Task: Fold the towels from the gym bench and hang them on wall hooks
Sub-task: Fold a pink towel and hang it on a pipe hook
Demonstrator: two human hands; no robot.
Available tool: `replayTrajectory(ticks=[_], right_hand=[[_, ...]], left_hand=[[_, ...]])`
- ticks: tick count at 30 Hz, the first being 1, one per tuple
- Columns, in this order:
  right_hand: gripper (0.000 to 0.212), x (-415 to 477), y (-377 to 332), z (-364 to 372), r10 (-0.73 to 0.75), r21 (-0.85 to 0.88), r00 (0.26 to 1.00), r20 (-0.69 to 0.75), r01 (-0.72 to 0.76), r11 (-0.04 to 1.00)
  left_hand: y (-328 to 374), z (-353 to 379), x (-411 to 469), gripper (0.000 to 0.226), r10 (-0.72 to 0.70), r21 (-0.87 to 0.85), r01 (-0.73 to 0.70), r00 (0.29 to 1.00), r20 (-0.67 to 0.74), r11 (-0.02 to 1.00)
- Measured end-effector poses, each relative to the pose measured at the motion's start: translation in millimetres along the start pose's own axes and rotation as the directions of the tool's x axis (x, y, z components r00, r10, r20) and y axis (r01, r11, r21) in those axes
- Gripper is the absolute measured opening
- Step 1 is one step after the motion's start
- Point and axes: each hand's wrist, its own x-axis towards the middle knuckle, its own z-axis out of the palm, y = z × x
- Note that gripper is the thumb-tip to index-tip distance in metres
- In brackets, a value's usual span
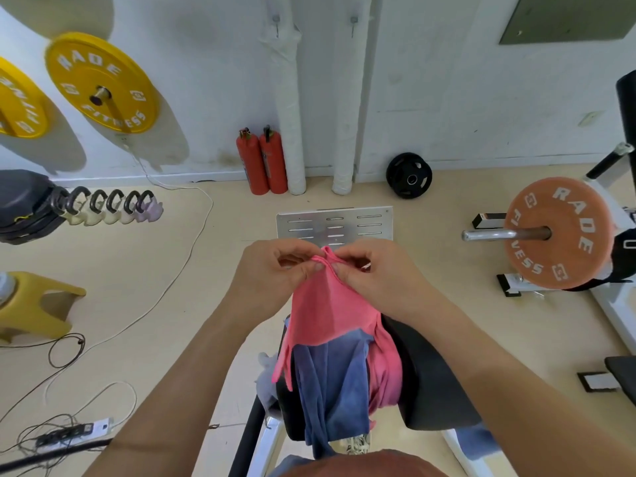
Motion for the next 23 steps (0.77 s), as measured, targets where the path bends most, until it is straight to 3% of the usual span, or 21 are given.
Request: replayTrajectory(ticks=[7,11,15,17,19,21,23], right_hand=[[0.019,2,-9,-11,-0.054,-0.029,0.998,0.03,0.055,0.998],[0.019,3,-14,-15,-0.068,-0.101,0.996,0.05,0.072,0.992],[0.026,4,-15,-21,-0.066,-0.168,0.998,0.014,0.067,0.983],[0.036,4,-12,-28,-0.021,-0.331,0.998,0.067,0.042,0.943],[0.031,6,-7,-39,0.071,-0.491,0.99,0.121,-0.002,0.871],[0.018,9,-4,-52,0.203,-0.492,0.961,0.186,-0.087,0.866],[0.017,13,-5,-60,0.327,-0.366,0.895,0.302,-0.208,0.907]], left_hand=[[8,-5,1,0.041,-0.003,-0.043,0.003,1.0,0.009,0.999],[13,-6,2,0.029,0.007,-0.018,-0.006,0.998,0.059,1.0],[14,-6,2,0.024,0.003,0.006,-0.003,1.0,-0.017,1.0],[13,-10,2,0.022,0.003,-0.002,-0.003,0.997,-0.08,1.0],[10,-15,3,0.025,0.007,0.002,-0.007,0.989,-0.151,1.0],[7,-17,3,0.03,0.037,0.057,-0.028,0.983,-0.179,0.998],[6,-12,0,0.033,0.079,0.12,-0.057,0.98,-0.183,0.991]])
